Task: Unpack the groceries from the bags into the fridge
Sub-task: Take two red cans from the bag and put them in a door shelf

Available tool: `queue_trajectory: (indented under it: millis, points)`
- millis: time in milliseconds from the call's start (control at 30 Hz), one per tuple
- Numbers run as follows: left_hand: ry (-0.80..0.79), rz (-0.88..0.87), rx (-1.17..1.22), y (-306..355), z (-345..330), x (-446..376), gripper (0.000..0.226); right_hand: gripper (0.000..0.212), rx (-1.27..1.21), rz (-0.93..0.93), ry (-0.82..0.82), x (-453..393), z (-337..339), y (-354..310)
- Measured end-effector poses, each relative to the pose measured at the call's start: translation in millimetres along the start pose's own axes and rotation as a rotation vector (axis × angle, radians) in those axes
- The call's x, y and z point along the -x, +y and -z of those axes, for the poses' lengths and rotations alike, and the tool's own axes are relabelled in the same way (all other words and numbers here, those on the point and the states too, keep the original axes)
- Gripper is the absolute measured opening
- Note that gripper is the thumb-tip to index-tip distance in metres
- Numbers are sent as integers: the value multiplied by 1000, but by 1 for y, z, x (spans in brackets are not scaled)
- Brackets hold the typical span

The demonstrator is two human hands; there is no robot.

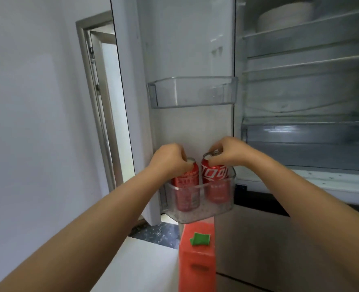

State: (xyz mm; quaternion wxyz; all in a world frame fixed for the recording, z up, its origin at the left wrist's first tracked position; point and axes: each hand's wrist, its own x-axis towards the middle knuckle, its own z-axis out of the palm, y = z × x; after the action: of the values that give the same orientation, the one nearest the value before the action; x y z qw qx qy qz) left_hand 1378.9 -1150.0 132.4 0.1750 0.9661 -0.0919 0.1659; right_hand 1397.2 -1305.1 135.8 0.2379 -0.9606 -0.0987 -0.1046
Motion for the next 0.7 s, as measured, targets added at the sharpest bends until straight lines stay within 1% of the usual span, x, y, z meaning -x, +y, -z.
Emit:
queue_trajectory:
  millis: [67,133,200,333,433,533,700]
  points:
    - [12,-34,-101,-1,-3,7,28,34,-5,39,24,2,-3,7]
    - [18,-60,-195,-1,-8,15,33,33,22,69,85,9,-6,15]
    - [20,-62,-228,0,-14,22,39,32,45,91,137,16,-11,22]
    - [81,-46,-229,1,-21,34,44,42,55,120,183,27,-19,25]
    - [77,-39,-244,0,-23,42,48,48,14,125,172,33,-22,25]
    - [74,-36,-233,2,-22,45,48,57,-38,110,163,37,-26,26]
    - [82,33,-171,10,-24,43,43,48,-117,81,237,26,-31,24]
